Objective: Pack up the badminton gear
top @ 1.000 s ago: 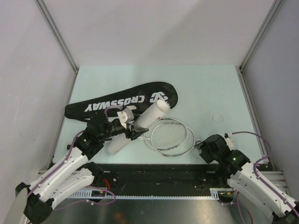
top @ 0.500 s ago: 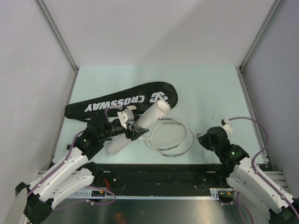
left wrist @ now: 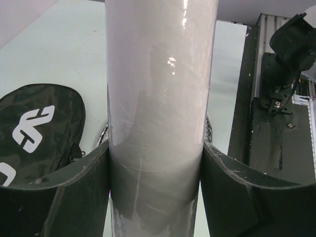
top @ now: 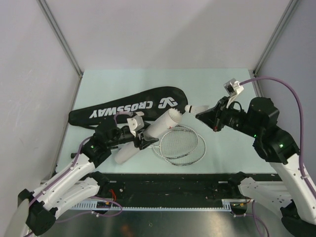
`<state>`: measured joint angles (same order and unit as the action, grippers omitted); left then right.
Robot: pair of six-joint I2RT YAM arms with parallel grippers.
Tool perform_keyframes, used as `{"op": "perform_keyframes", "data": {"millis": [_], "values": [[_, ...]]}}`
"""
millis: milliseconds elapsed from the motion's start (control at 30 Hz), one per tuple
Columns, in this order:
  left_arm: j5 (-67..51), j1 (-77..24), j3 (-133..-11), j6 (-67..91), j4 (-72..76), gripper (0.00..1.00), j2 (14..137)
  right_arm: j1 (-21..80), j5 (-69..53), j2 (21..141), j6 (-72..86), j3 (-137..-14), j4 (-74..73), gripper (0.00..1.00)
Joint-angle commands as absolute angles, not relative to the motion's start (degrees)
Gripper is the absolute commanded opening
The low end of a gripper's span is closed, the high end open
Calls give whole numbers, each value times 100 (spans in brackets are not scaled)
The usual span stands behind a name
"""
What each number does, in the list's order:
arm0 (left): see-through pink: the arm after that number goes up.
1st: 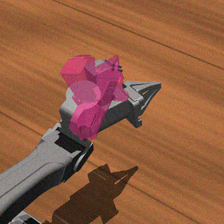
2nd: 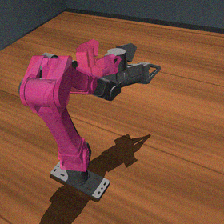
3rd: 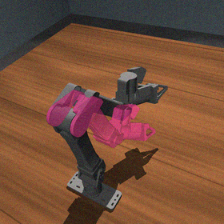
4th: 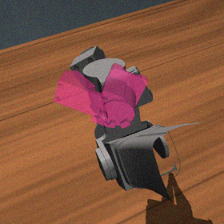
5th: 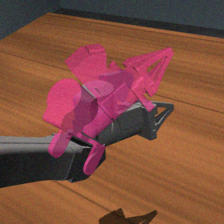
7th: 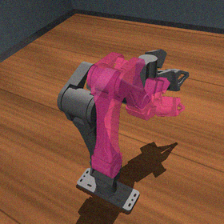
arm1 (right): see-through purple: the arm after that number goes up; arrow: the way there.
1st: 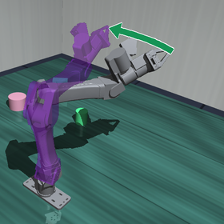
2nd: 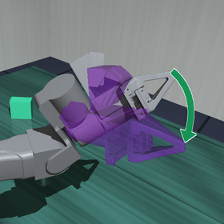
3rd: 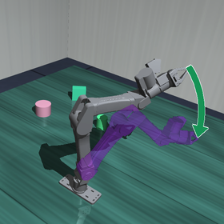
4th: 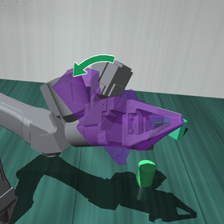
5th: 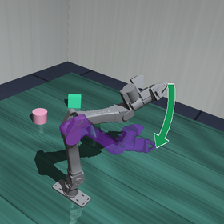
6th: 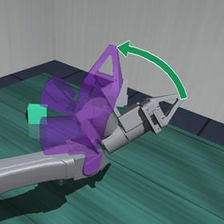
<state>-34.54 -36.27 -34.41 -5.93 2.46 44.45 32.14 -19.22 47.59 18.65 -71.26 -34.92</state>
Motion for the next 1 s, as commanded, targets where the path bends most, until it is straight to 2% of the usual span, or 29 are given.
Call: {"op": "perform_keyframes", "data": {"millis": [0,167,300,500,567,633,667,733,767,867,967], "values": [[-3822,-3709,-3665,-606,492,1,4570,3234,-2855,5044,1081,-7733,-4210,0],[-3946,-3753,-3691,-624,466,0,4623,3261,-3691,5571,1108,-8068,-4472,0],[-3955,-3771,-3683,-642,457,0,4579,3401,-3349,6037,906,-8376,-5131,0],[-4131,-3806,-3691,-650,457,0,4614,3515,-3603,6328,922,-8534,-5055,2],[-4148,-3823,-3700,-642,457,0,4632,3603,-3926,6486,1159,-8543,-4844,11],[-4131,-3823,-3700,-642,457,1,4641,3656,-4139,6574,1492,-8534,-4422,27],[-4122,-3832,-3700,-642,457,1,4641,3691,-4253,6626,1607,-8534,-4299,40],[-4122,-3841,-3691,-633,457,0,4606,3691,-4403,6644,1731,-8508,-4061,52],[-4105,-3841,-3691,-642,457,0,4597,3700,-4473,6636,1827,-8482,-4017,61],[-4113,-3858,-3691,-642,448,0,4579,3691,-4430,6592,2020,-8306,-3780,71],[-4122,-3858,-3700,-642,448,0,4579,3779,-4377,6548,2170,-8095,-3481,75]]}}
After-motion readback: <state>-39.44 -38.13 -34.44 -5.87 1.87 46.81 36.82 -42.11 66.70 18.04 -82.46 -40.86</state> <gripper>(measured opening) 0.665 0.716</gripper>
